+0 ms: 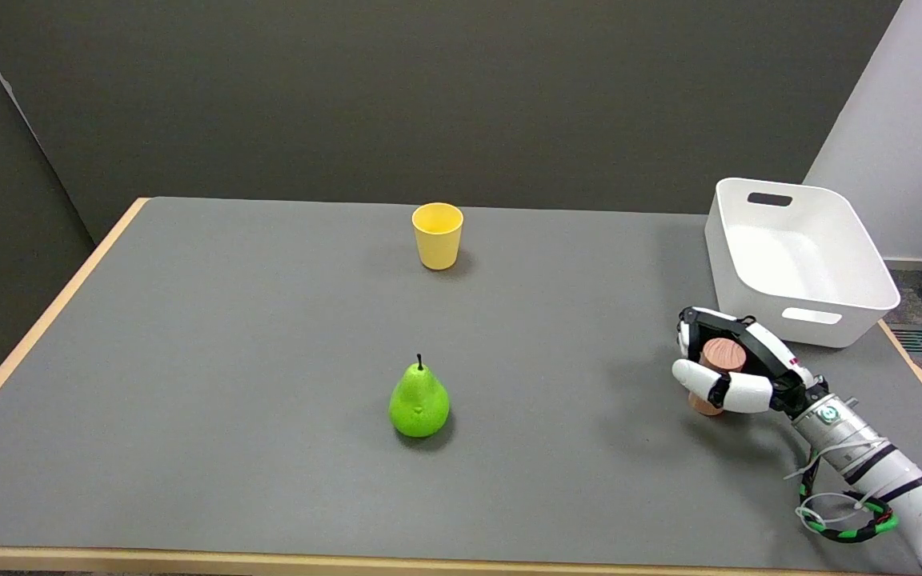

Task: Pick up the wooden cylinder.

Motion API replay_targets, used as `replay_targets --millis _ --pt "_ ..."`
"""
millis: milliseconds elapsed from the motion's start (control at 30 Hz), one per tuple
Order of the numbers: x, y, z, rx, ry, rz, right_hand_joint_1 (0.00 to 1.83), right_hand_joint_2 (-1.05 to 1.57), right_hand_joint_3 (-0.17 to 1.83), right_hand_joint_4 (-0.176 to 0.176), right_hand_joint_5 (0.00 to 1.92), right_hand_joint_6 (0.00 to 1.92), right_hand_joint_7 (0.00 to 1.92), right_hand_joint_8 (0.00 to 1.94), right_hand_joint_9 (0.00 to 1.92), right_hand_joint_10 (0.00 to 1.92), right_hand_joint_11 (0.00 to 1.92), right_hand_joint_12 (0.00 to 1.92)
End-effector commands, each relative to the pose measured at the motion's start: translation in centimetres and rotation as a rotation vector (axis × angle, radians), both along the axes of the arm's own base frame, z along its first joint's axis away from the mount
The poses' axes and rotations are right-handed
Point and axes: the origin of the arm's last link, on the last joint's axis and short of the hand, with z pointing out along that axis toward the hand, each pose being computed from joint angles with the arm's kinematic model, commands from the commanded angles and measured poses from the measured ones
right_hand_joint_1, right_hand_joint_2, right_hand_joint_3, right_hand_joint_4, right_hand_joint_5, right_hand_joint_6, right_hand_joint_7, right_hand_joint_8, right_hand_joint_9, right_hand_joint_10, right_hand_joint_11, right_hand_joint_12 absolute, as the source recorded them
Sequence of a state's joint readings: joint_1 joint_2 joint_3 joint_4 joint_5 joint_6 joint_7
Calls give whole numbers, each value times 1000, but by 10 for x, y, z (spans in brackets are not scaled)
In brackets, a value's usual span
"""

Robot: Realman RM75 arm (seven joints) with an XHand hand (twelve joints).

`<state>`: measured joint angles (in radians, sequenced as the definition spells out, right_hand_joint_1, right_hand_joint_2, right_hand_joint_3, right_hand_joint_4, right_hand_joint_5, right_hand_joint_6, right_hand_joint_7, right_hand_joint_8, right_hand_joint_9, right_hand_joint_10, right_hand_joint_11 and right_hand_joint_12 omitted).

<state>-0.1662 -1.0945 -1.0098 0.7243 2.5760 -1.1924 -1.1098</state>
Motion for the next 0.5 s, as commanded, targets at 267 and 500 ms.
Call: replay_targets --millis 267,500 --pt "0 -3 3 -56 36 23 1119 646 700 -6 644 1921 759 1941 1052 1921 478 1921" --pt "0 -5 3 -56 34 24 1094 654 705 -7 663 1921 818 1941 1114 1921 592 1921"
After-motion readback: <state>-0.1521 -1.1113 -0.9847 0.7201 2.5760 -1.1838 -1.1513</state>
